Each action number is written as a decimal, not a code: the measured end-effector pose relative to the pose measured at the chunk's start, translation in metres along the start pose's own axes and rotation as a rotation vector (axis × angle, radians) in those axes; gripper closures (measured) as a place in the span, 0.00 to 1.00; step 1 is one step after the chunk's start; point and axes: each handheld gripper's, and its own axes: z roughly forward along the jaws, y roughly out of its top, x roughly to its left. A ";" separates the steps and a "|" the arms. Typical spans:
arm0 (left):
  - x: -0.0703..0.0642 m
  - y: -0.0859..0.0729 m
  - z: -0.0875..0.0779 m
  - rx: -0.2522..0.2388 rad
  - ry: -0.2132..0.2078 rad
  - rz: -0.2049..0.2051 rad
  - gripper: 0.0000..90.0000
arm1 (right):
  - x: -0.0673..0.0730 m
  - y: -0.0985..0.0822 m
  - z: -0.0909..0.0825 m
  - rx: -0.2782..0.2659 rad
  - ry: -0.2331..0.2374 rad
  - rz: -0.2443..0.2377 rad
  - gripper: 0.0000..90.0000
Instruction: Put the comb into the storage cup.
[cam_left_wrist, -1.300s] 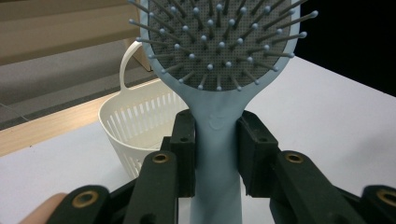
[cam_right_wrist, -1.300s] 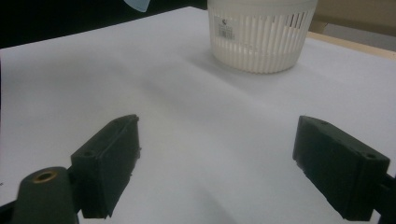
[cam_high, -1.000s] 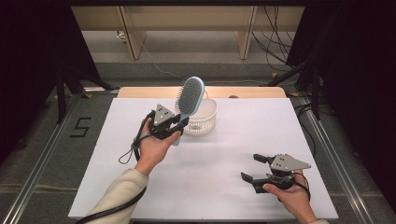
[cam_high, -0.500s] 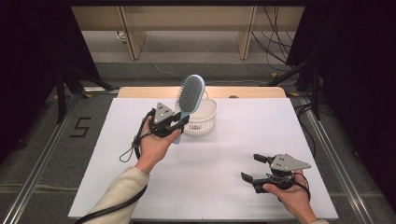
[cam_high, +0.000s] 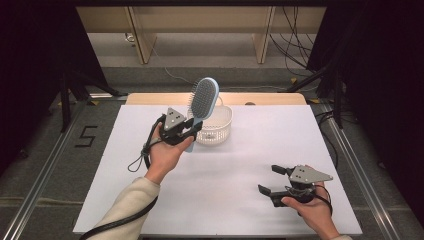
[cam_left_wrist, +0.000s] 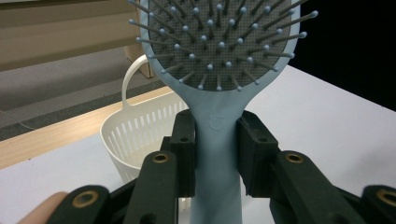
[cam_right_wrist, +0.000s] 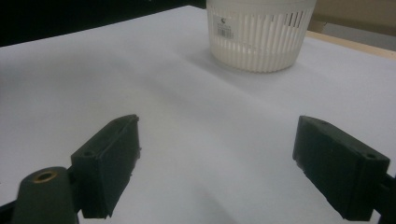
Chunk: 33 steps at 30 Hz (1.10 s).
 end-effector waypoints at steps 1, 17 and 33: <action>0.000 0.000 0.000 0.000 0.000 0.001 0.78 | 0.000 0.000 0.000 -0.002 -0.001 -0.002 0.17; 0.001 0.005 0.004 -0.007 -0.002 -0.002 0.78 | 0.000 0.000 0.000 0.001 -0.004 0.000 0.17; 0.002 0.010 0.008 -0.011 0.001 -0.008 0.78 | 0.000 0.000 0.000 -0.004 -0.012 -0.003 0.17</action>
